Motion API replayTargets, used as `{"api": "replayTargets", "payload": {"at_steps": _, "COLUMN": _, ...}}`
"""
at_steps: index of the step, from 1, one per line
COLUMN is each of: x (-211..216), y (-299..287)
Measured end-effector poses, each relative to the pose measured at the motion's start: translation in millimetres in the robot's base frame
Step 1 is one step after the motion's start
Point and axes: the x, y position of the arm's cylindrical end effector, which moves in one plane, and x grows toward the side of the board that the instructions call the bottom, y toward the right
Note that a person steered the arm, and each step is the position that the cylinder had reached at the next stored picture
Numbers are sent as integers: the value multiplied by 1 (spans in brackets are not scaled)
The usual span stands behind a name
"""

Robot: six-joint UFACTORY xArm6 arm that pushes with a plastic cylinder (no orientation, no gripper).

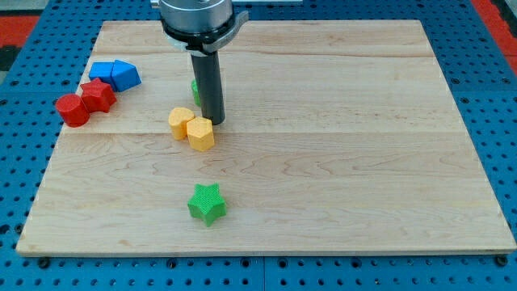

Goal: Move the green star left a bit

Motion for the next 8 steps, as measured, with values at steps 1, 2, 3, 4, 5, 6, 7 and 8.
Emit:
{"api": "replayTargets", "payload": {"at_steps": 1, "x": 18, "y": 0}}
{"api": "replayTargets", "payload": {"at_steps": 2, "x": 41, "y": 0}}
{"api": "replayTargets", "payload": {"at_steps": 3, "x": 63, "y": 0}}
{"api": "replayTargets", "payload": {"at_steps": 4, "x": 72, "y": 8}}
{"api": "replayTargets", "payload": {"at_steps": 5, "x": 67, "y": 63}}
{"api": "replayTargets", "payload": {"at_steps": 6, "x": 111, "y": 77}}
{"api": "replayTargets", "payload": {"at_steps": 7, "x": 117, "y": 55}}
{"api": "replayTargets", "payload": {"at_steps": 8, "x": 131, "y": 46}}
